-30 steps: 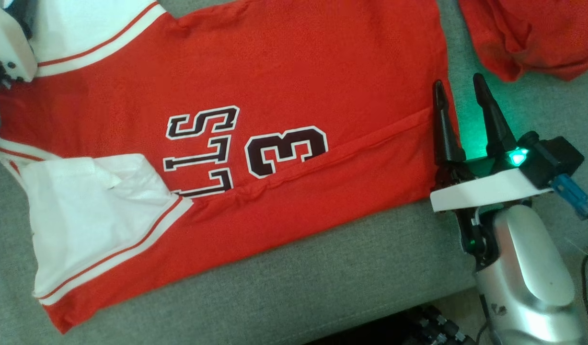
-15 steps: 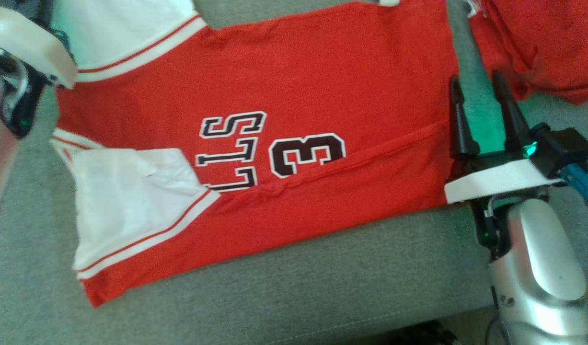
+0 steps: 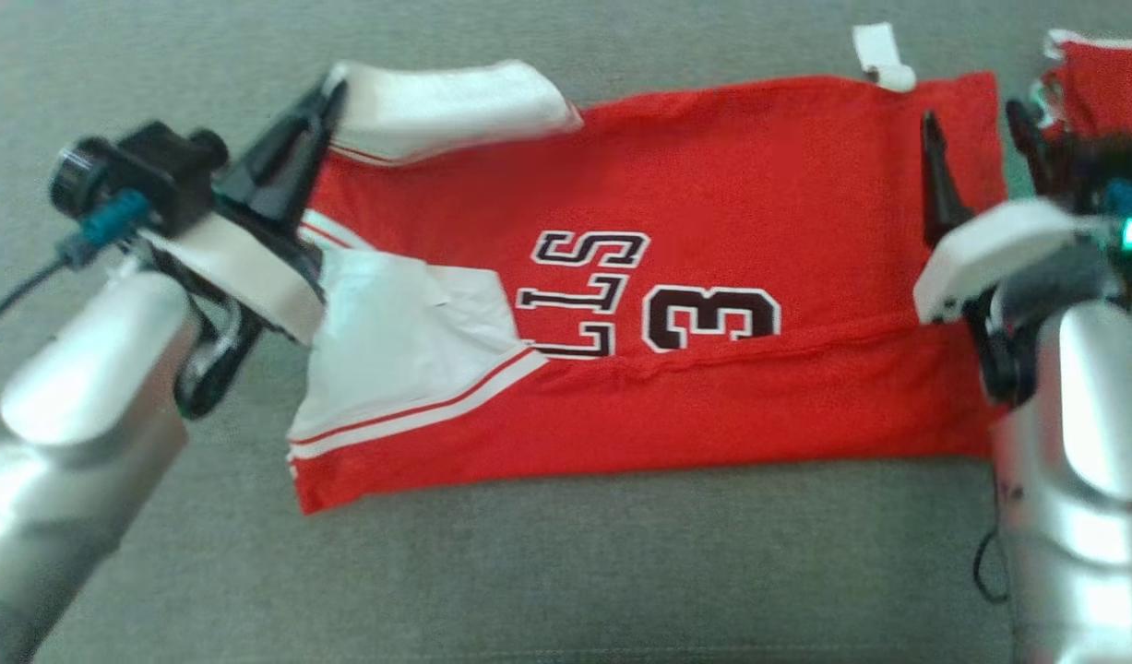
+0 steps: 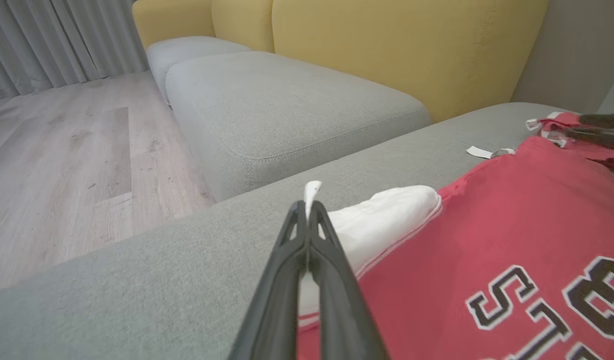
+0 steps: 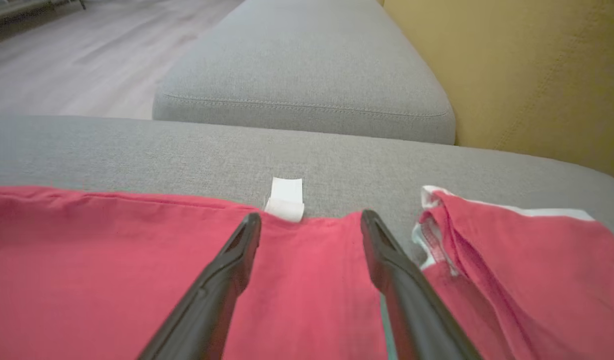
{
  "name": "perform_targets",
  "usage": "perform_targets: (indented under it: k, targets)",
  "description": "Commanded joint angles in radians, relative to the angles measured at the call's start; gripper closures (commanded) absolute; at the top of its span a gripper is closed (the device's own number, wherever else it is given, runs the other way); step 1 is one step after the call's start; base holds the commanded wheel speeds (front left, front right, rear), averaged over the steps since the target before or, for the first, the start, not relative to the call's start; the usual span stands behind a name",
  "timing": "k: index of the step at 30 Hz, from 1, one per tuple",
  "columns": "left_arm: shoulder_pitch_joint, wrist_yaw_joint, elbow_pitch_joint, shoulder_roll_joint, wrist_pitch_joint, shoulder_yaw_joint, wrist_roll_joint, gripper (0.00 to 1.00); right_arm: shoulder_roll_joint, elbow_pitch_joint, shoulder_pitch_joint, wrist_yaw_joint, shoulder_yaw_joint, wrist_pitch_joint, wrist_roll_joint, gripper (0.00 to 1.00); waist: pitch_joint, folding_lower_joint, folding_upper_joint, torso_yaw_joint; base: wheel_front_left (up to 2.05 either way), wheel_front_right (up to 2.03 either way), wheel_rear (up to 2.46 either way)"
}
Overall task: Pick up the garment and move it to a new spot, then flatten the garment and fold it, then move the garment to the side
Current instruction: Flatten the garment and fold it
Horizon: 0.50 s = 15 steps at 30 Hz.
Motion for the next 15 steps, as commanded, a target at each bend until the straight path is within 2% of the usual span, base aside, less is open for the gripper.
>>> perform_targets:
  k: [1, 8, 15]
  targets:
    - [-0.023, 0.012, -0.041, 0.051, 0.004, 0.034, 0.009, 1.00, -0.002, -0.017, -0.046, -0.001, 0.014, 0.019, -0.021, 0.00, -0.012, 0.0002, 0.0000, 0.027, 0.00, 0.00, 0.00]
    - [0.031, 0.069, -0.205, 0.088, 0.045, 0.030, -0.001, 1.00, -0.031, 0.187, -0.209, -0.001, -0.066, 0.120, -0.104, 0.00, 0.010, 0.0002, 0.0000, 0.065, 0.00, 0.00, 0.00]
    - [0.031, 0.092, -0.271, 0.098, 0.064, 0.031, -0.005, 1.00, -0.072, 0.361, -0.303, -0.001, -0.129, 0.119, -0.195, 0.00, 0.037, 0.0002, 0.0000, 0.082, 0.00, 0.00, 0.00]
